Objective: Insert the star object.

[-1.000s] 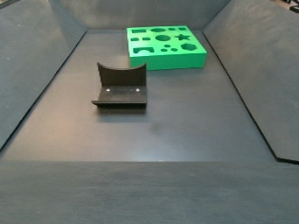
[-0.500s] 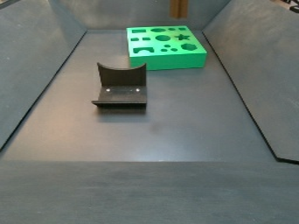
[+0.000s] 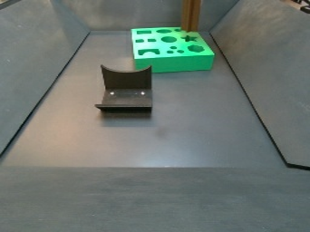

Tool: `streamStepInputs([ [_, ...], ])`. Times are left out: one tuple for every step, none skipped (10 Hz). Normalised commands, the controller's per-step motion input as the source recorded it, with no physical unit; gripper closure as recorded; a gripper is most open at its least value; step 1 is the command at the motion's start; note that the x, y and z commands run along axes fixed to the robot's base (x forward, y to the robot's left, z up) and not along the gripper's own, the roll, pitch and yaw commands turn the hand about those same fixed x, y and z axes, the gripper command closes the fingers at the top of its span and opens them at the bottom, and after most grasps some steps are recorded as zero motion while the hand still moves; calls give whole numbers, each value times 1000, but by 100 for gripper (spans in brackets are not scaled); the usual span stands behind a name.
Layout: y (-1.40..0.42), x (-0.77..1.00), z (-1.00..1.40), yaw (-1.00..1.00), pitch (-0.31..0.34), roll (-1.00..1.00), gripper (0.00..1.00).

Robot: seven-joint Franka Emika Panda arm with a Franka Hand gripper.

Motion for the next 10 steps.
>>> streamStepInputs([
  [86,-174,-331,-263,47,87,100],
  [157,-203,-320,-154,59,100,100],
  [109,-91,-286,-49,20,40,100],
  [49,14,-294,0,13,0,100],
  [0,134,-314,0,21,0,100],
  [0,323,-357,0,59,0,100],
  [0,369,-357,-29,77,-1,100],
  [0,391,-366,-114,29,-41,100],
  [0,257,-337,-151,0,-74,100],
  [0,20,-383,-163,-23,-143,100],
])
